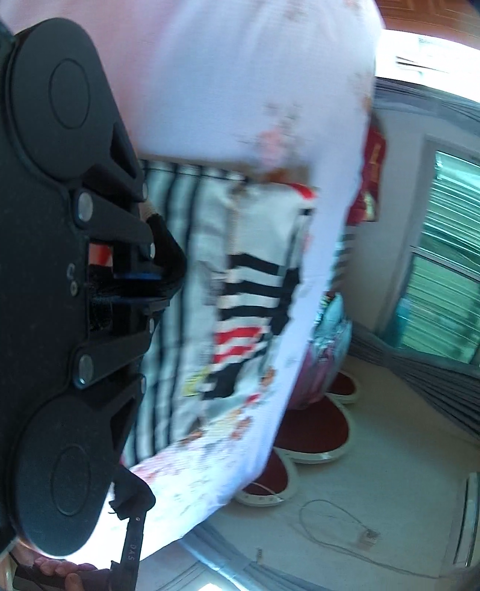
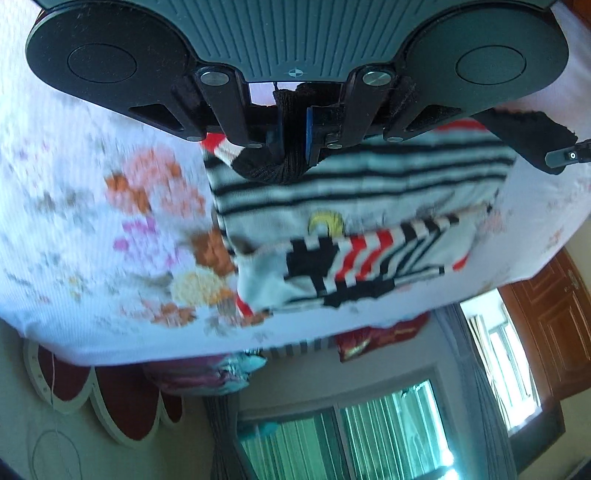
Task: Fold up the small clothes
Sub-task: 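Lift the hem with both tools and fold it over toward the collar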
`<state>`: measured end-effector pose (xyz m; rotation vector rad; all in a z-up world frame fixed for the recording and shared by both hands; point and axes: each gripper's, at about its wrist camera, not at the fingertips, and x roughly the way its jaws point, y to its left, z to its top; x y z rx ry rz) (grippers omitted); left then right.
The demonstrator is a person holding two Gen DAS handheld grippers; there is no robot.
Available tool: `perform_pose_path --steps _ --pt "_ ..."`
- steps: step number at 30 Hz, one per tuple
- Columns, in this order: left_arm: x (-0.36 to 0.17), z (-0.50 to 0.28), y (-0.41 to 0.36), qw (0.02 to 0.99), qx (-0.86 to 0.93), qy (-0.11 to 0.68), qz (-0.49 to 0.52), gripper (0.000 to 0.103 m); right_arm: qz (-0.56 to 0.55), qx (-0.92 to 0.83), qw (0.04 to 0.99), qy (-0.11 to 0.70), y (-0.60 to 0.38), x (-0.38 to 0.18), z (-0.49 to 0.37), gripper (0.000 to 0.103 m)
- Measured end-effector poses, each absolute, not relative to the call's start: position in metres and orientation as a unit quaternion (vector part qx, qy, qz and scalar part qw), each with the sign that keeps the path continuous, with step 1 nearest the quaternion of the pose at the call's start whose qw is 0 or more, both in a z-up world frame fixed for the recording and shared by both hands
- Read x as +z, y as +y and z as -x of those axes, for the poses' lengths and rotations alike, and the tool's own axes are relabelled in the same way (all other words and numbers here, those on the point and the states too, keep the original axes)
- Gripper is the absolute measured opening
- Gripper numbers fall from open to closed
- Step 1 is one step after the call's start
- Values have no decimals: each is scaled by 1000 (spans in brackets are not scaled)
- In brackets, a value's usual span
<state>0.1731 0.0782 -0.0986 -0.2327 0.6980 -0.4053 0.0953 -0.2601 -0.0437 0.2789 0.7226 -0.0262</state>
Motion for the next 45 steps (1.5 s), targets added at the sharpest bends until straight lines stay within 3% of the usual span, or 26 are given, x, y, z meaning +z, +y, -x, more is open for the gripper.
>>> perform_pose_path --steps 18,35,38,41,45 --pt "-85 -352 29 938 -152 290 115 7 -156 -9 942 297 -307 -39 -304 10" --pt "-148 -469 16 913 -80 383 117 8 -202 -31 906 371 -332 -110 -428 10" --pt "-150 -477 18 915 -63 383 113 11 -202 -32 903 377 -334 -117 -435 10" --pt "-152 -485 20 916 -37 383 111 23 -206 -32 899 386 -335 -122 -443 10" --pt "-150 -492 25 919 -26 379 108 27 -225 -31 891 393 -343 -124 -451 12"
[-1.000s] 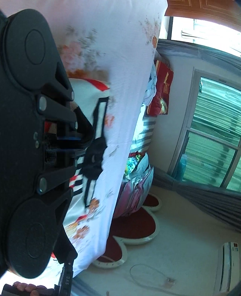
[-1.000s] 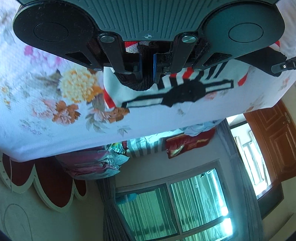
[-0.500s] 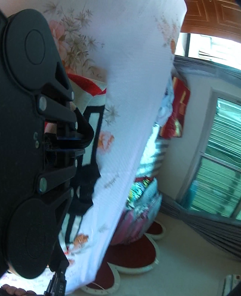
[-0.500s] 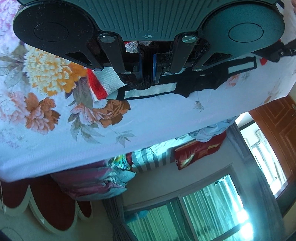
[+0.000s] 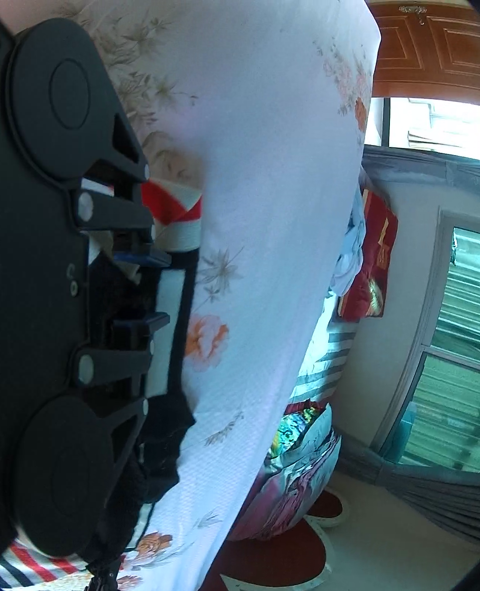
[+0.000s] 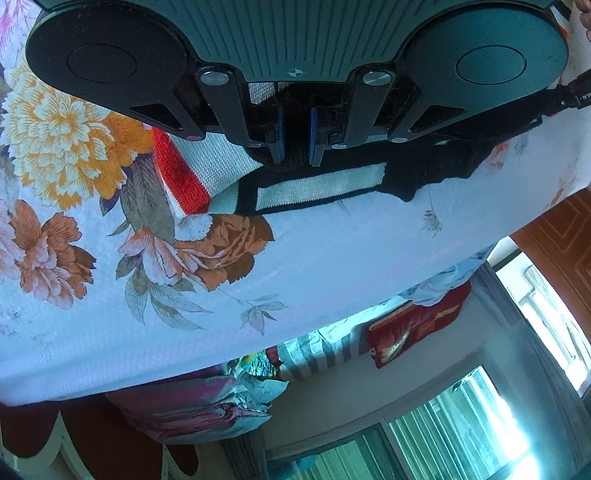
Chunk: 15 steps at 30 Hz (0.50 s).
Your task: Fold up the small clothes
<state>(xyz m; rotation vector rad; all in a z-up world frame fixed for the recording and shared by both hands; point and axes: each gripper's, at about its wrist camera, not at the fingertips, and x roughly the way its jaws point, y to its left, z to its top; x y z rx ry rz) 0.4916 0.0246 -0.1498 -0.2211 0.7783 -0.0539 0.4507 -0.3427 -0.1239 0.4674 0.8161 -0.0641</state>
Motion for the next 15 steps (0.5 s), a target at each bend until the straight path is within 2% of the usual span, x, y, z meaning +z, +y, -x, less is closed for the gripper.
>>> perform_pose_path --steps 1,2,3,4,9,13,15 --pt "-147 -491 26 921 -27 372 108 27 -224 -32 894 386 -345 -121 -450 21" --pt "-144 -491 27 924 -26 366 109 33 -220 -38 899 377 -347 -118 -450 31" --pt "-142 -490 30 925 -25 361 112 40 -214 -48 904 367 -350 -114 -450 56" --pt "-139 -488 31 927 -24 356 117 44 -209 -51 910 355 -353 -109 -448 64" --pt "-130 -477 30 938 -49 330 88 68 -187 -19 921 340 -363 -100 -442 64" --pt "-141 -478 11 933 -85 348 11 68 -164 1 919 359 -358 -111 -444 64" --pt "-151 -485 5 926 -89 368 9 57 -154 5 915 372 -353 -120 -448 64"
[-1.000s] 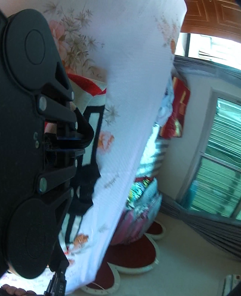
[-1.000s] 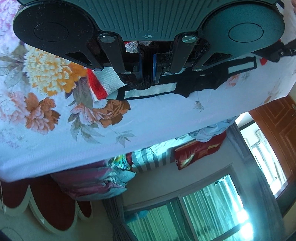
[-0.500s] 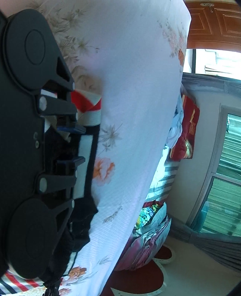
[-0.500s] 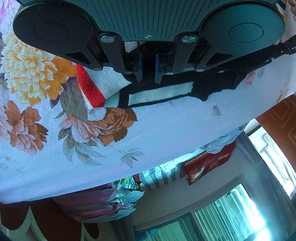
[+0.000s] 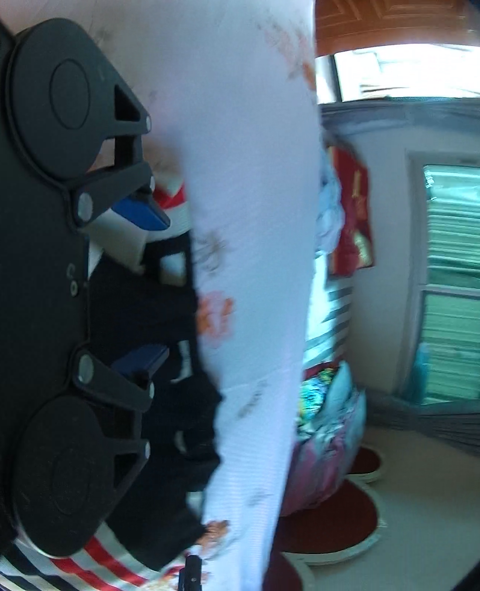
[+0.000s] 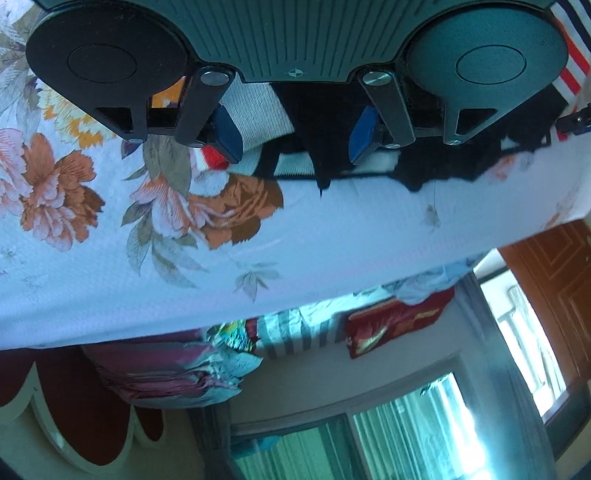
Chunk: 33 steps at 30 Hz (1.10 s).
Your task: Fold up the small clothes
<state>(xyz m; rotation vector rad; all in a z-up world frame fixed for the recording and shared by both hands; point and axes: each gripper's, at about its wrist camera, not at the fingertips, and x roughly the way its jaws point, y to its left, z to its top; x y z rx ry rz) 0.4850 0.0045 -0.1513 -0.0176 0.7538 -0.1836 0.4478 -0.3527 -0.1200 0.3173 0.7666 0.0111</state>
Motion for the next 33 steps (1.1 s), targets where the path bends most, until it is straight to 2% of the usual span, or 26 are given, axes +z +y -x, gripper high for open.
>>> perform_pose_path --steps 1,2,3,4,5,6,8,10,19,22,24,33 --pt "-157 -488 3 921 -90 380 13 53 -151 4 913 379 -351 -124 -450 64" --pt "-163 -491 2 916 -88 391 17 43 -150 4 911 385 -349 -130 -452 64" --pt "-168 -491 1 916 -82 392 13 38 -149 4 909 389 -348 -133 -453 63" --pt "-170 -490 1 919 -75 387 6 34 -143 4 909 392 -347 -136 -454 48" --pt "-172 -488 -1 922 -67 382 -3 23 -135 3 908 396 -345 -139 -456 36" --pt "-173 -486 -1 924 -62 377 -8 17 -128 1 908 399 -344 -142 -457 21" --pt "-174 -482 -2 928 -58 367 -10 11 -127 3 909 396 -343 -143 -458 15" --pt "-175 -476 -5 933 -55 355 -22 7 -120 14 911 395 -339 -141 -459 4" --pt "-180 -475 -2 939 -31 342 -10 7 -39 -45 923 381 -331 -153 -462 2" --pt "-178 -474 -2 939 -33 341 -7 8 -51 -68 919 384 -338 -152 -461 0" --pt "-173 -468 -4 942 -36 334 -20 16 -59 -52 927 368 -337 -142 -452 0" --pt "-139 -421 -26 947 -102 304 -19 24 -64 66 934 346 -280 -109 -414 0"
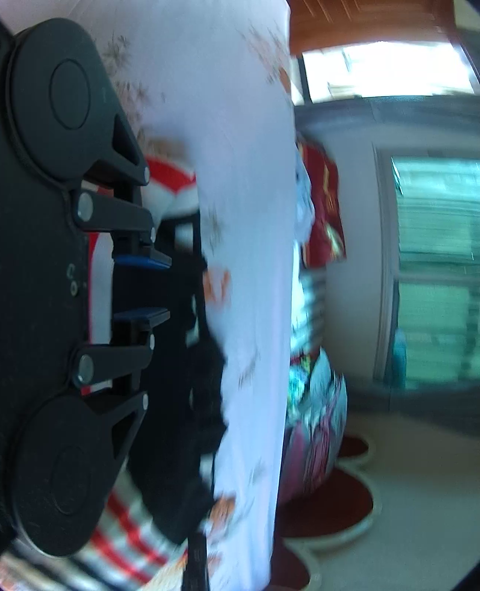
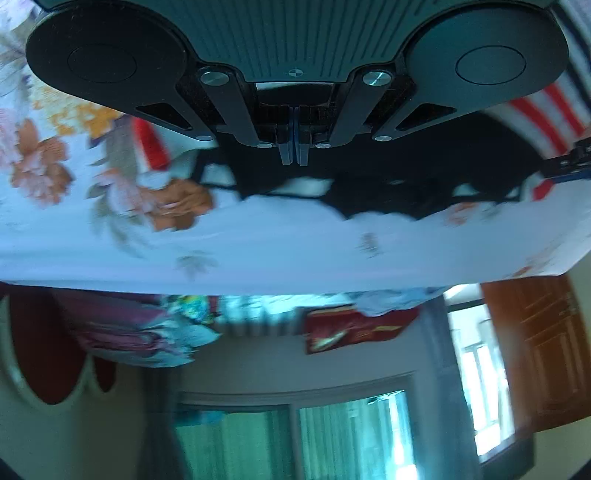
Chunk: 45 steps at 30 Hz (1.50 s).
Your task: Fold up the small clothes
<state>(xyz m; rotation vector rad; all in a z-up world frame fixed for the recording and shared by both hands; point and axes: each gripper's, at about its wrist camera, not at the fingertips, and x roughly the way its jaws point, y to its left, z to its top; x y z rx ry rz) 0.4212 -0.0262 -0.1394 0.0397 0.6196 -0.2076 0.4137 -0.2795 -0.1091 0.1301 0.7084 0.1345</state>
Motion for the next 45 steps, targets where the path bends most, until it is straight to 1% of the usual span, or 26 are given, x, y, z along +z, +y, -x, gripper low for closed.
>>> perform_pose_path --steps 4,5,7,9,12,14,19,23,27,31,35,36,40,45 --pt "-147 -408 -50 935 -148 322 -27 24 -53 122 924 358 -241 -114 -400 0" --pt "-152 -407 -55 933 -152 325 -33 26 -44 128 923 360 -234 -118 -396 0" --pt "-163 -406 -60 930 -144 334 -50 26 -29 122 920 370 -228 -128 -396 0" --pt "-176 -408 -53 927 -128 351 -46 26 -28 99 919 381 -237 -140 -400 0" --pt "-180 -409 -40 930 -113 348 -29 26 -9 50 922 385 -262 -151 -402 0" --pt "-179 -413 -33 928 -107 357 -14 25 -29 49 920 388 -280 -154 -401 0" --pt "-177 -417 -23 924 -92 371 7 23 10 23 923 384 -276 -155 -397 0" --pt "-175 -417 -19 920 -86 382 17 23 -18 7 922 388 -287 -152 -389 0" --pt "-170 -416 -20 917 -81 390 18 22 -37 12 922 386 -280 -134 -380 0" --pt "-159 -409 -26 917 -91 387 26 25 -38 45 926 374 -258 -118 -367 0" --pt "-149 -391 -39 923 -116 368 15 32 -37 73 926 369 -233 -112 -357 0" --pt "-150 -388 -43 922 -122 367 12 35 -35 79 925 370 -228 -113 -355 0" --pt "-163 -378 -46 919 -120 376 -12 37 -4 82 919 384 -215 -126 -346 1" --pt "-175 -364 -26 922 -107 371 -15 40 5 55 918 394 -237 -139 -329 1"
